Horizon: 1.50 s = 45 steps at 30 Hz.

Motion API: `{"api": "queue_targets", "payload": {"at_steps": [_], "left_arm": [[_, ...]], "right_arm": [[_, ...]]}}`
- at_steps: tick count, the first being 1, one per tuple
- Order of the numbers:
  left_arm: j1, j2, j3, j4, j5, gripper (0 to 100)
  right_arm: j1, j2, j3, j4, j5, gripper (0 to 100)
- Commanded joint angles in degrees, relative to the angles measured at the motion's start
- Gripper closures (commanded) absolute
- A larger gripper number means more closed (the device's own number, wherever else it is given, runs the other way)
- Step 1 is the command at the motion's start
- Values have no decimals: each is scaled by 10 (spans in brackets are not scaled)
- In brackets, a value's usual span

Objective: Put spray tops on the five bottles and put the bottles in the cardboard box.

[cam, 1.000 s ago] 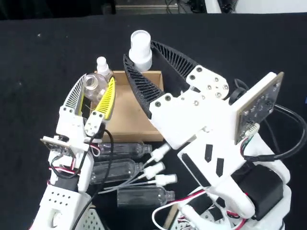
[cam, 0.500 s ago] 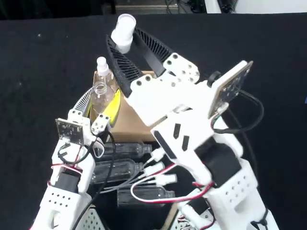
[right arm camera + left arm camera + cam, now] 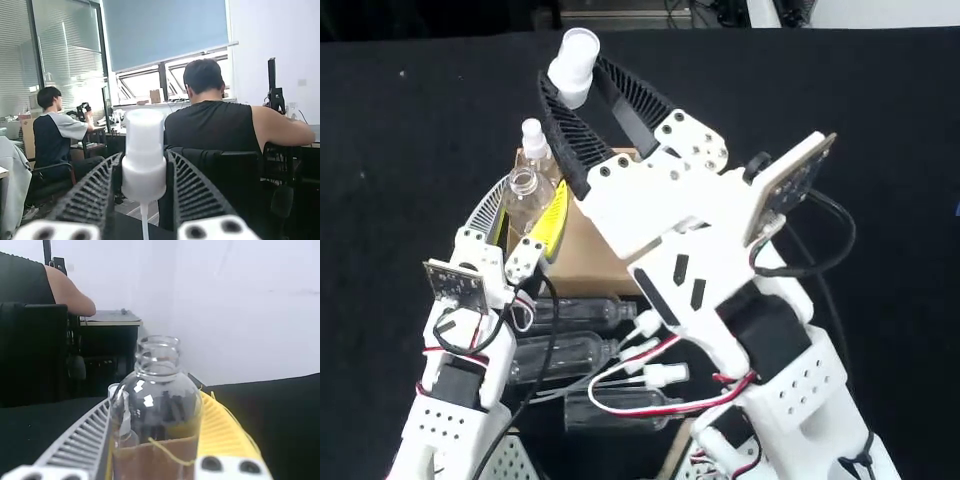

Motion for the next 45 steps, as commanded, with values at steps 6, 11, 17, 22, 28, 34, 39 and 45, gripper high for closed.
{"api": "queue_targets", "payload": {"at_steps": [6, 11, 17, 22, 28, 34, 39, 45], "left_arm": [[3, -11, 14, 2, 0, 970], [4, -11, 14, 1, 2, 970], [4, -11, 14, 1, 2, 970], [4, -11, 14, 1, 2, 970], [4, -11, 14, 1, 2, 970], [4, -11, 14, 1, 2, 970], [4, -11, 14, 1, 2, 970], [3, -11, 14, 0, 2, 970]], "right_arm": [[-54, 13, 2, -16, 0, 987], [-54, 13, 4, -11, 0, 987], [-54, 14, 32, -16, 1, 987], [-54, 22, 33, -17, 1, 987], [-54, 83, 33, -70, 1, 986], [-53, 93, 33, -63, 1, 986], [-45, 88, 7, 21, 1, 986], [-47, 45, -21, 105, 1, 986]]}}
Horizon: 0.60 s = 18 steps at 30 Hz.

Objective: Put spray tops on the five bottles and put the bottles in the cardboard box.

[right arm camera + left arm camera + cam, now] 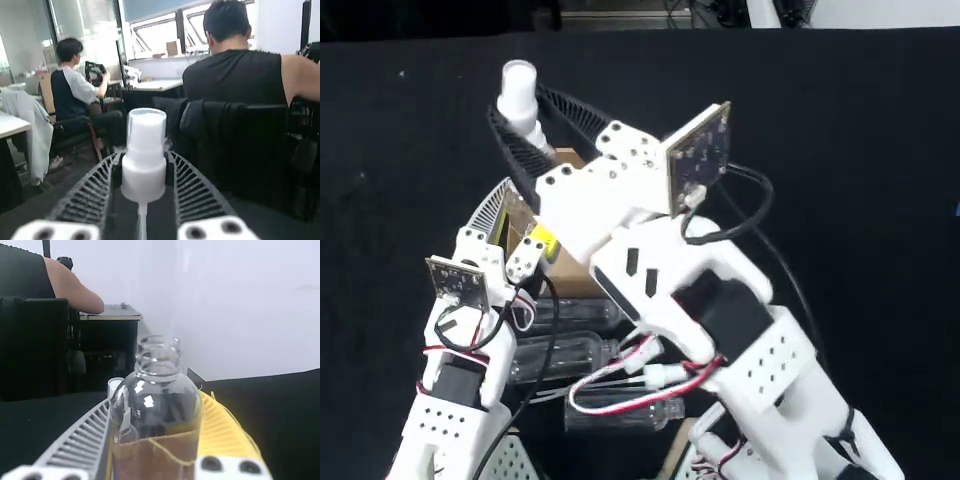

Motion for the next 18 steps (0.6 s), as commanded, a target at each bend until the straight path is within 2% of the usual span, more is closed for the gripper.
{"api": "queue_targets", "payload": {"at_steps": [1, 6, 13, 18], "left_arm": [[3, -13, 14, -1, 1, 970], [3, -13, 14, 0, 1, 970], [3, -13, 14, 0, 1, 970], [4, -13, 14, 0, 1, 970]], "right_arm": [[4, -24, -20, 45, 2, 986], [20, -22, -22, 39, 2, 986], [48, -28, 6, -71, -2, 986], [47, -28, 11, -103, -3, 986]]}}
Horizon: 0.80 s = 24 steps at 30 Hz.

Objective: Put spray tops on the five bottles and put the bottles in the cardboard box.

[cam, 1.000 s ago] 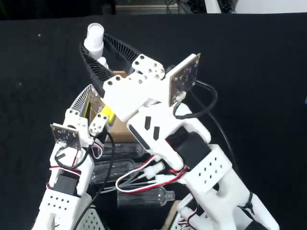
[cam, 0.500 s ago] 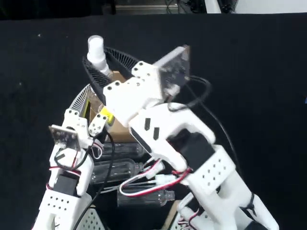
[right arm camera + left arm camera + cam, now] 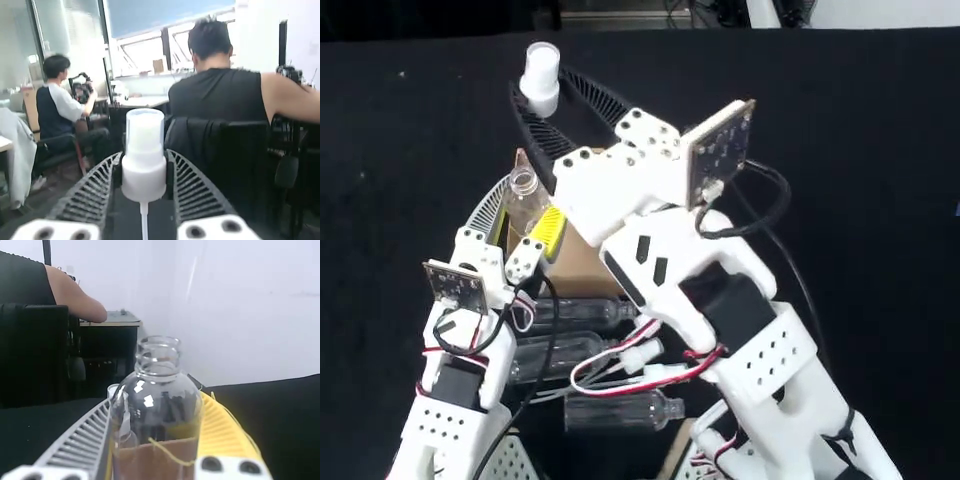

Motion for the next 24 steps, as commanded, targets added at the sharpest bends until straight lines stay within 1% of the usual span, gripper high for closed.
{"api": "queue_targets", "payload": {"at_steps": [1, 13, 21, 24], "left_arm": [[3, -9, 14, 1, 2, 970], [3, -9, 14, -2, 2, 970], [3, -9, 14, -3, 2, 970], [3, -9, 14, -3, 2, 970]], "right_arm": [[11, -22, -6, -34, -3, 986], [10, -24, -10, -35, -4, 986], [10, -81, 7, -35, -4, 986], [-3, -80, 11, -35, -35, 986]]}}
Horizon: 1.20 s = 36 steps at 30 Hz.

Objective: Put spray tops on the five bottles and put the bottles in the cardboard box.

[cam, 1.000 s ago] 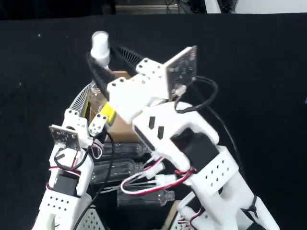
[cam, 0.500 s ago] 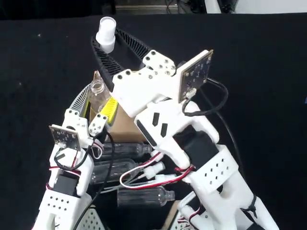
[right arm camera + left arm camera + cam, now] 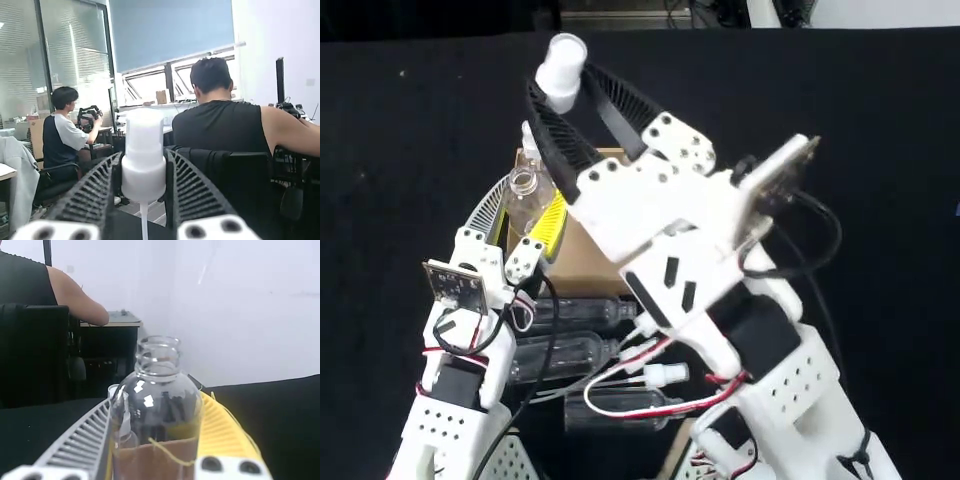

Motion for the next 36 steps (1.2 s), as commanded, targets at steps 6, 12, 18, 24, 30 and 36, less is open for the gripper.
{"api": "queue_targets", "payload": {"at_steps": [6, 12, 18, 24, 30, 36], "left_arm": [[4, -9, 14, 0, 2, 970], [4, -9, 14, 0, 2, 970], [4, -9, 14, -1, 2, 970], [4, -9, 14, -1, 2, 970], [4, -9, 14, -1, 2, 970], [4, -9, 14, -1, 2, 970]], "right_arm": [[-7, 21, -2, -20, -57, 986], [-8, 73, 2, -55, -58, 986], [-9, 81, 3, -34, -58, 986], [-8, 80, -1, 17, -58, 986], [-6, 80, -26, 20, -58, 986], [-5, 80, -29, 21, -58, 986]]}}
